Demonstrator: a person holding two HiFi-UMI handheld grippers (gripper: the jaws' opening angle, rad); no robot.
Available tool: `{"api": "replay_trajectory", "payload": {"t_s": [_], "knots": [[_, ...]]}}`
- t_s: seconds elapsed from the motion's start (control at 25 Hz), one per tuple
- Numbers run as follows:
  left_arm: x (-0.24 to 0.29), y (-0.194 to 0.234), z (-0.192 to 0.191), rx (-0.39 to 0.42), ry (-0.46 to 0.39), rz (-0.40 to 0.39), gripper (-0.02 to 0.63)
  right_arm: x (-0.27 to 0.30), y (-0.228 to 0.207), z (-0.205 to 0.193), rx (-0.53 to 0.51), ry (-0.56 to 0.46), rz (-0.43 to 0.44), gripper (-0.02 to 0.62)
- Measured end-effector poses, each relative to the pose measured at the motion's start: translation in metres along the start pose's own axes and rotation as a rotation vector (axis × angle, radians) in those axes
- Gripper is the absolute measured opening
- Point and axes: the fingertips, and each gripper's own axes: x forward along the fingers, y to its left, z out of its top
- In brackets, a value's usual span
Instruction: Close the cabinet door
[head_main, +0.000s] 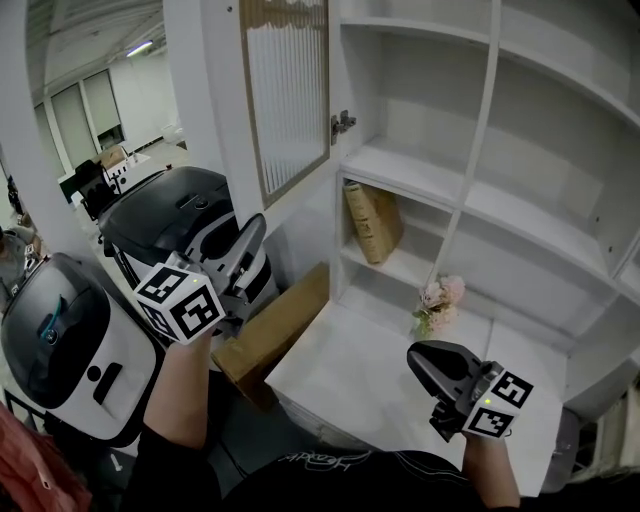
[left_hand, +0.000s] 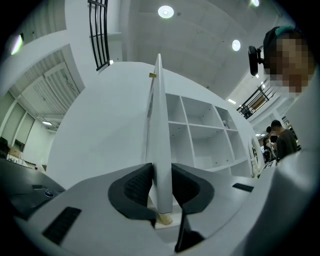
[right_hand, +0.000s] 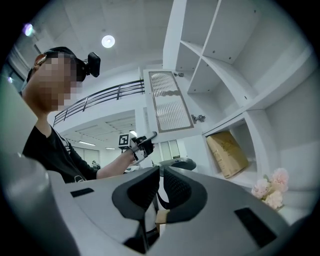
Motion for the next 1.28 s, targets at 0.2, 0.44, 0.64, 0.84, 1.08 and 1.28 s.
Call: {"api": "replay_trajectory", "payload": {"t_s": [0.2, 0.44, 0.64, 0.84, 1.08, 1.28], "knots": [[0.008, -0.025, -0.002, -0.003, 0.005, 0.062, 0.097, -0.011, -0.005, 0.0, 0.048, -0.005, 0.036, 0.054], [0.015, -0.043, -0.004, -0.039, -0.031, 0.132, 0.103, -0.027, 0.002, 0.012, 0.044, -0.027, 0.081, 0.054], [0.021, -0.062, -0.006, -0.027, -0.034, 0.135, 0.112, -0.039, 0.002, 0.013, 0.04, -0.031, 0.074, 0.054], [0.033, -0.086, -0.01, 0.005, -0.021, 0.107, 0.129, -0.051, -0.002, 0.017, 0.028, -0.035, 0.052, 0.054], [0.052, -0.113, -0.016, 0.054, 0.007, 0.064, 0.163, -0.068, -0.006, 0.024, 0.007, -0.049, 0.018, 0.054], [0.064, -0.124, -0.021, 0.041, 0.01, 0.03, 0.187, -0.079, -0.011, 0.022, 0.007, -0.055, -0.007, 0.054]]}}
